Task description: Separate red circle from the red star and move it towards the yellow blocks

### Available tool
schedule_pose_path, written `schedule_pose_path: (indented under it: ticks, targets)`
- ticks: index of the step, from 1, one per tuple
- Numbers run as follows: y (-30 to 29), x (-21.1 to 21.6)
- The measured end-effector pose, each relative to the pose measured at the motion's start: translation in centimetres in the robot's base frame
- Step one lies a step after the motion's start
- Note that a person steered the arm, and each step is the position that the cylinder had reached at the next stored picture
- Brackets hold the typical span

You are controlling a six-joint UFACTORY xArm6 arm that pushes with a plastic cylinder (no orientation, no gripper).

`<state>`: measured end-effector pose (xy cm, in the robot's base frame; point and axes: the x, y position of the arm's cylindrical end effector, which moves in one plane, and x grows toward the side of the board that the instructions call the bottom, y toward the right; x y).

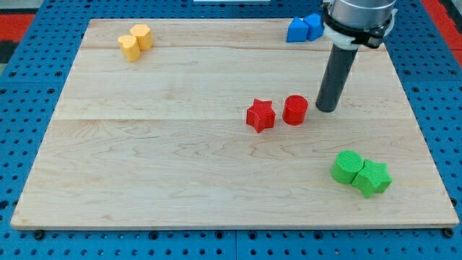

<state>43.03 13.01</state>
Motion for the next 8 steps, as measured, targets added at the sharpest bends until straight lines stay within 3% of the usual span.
schedule_pose_path:
  ticks: [2,3,4,5,6,8]
  targets:
    - [-11.2,1.1]
    - [-7.8,5.9]
    - [-15.1,10.6]
    - [-24.6,9.5]
    - [-24.2,7.1]
    - [-19.6,6.9]
